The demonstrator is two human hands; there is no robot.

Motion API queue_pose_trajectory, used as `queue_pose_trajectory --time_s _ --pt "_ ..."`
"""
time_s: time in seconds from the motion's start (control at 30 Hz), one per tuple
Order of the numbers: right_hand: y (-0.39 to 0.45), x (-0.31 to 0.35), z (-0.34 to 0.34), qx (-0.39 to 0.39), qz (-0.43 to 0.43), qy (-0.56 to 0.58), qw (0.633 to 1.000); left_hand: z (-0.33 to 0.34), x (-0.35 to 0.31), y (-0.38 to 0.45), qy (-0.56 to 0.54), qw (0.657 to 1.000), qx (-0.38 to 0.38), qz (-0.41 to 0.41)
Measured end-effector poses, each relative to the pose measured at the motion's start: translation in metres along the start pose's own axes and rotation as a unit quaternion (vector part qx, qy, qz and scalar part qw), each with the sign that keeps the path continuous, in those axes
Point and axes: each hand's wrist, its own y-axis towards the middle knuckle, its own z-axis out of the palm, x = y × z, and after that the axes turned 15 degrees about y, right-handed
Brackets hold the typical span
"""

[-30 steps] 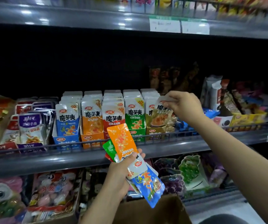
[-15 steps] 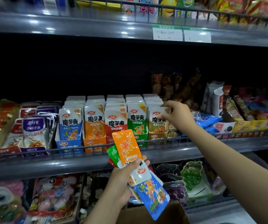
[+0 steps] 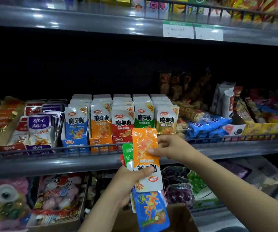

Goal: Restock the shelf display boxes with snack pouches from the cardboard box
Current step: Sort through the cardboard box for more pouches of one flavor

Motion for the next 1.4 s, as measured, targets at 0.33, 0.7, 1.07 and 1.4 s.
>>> queue_pose_trajectory --time_s 0.33,0.7,1.07,1.4 --pt "0.014 0.007 0.005 0.038 0.005 -0.006 0.999 -0.024 -0.01 0.002 -0.112 0.989 -0.094 0.018" --pt "0.039 0.045 0.025 -0.002 -0.025 -0.2 0.979 -0.069 -0.014 -0.008 -0.192 0.951 -0.236 0.061" --pt "0.078 0.092 0.066 -0.059 -0.029 0.025 0.998 -0.094 -0.016 -0.02 -0.279 0.91 -0.292 0.091" --pt "0.14 0.131 0.097 -0.132 -0.192 -0.313 0.921 -0.108 -0.014 -0.025 -0.287 0.935 -0.21 0.006"
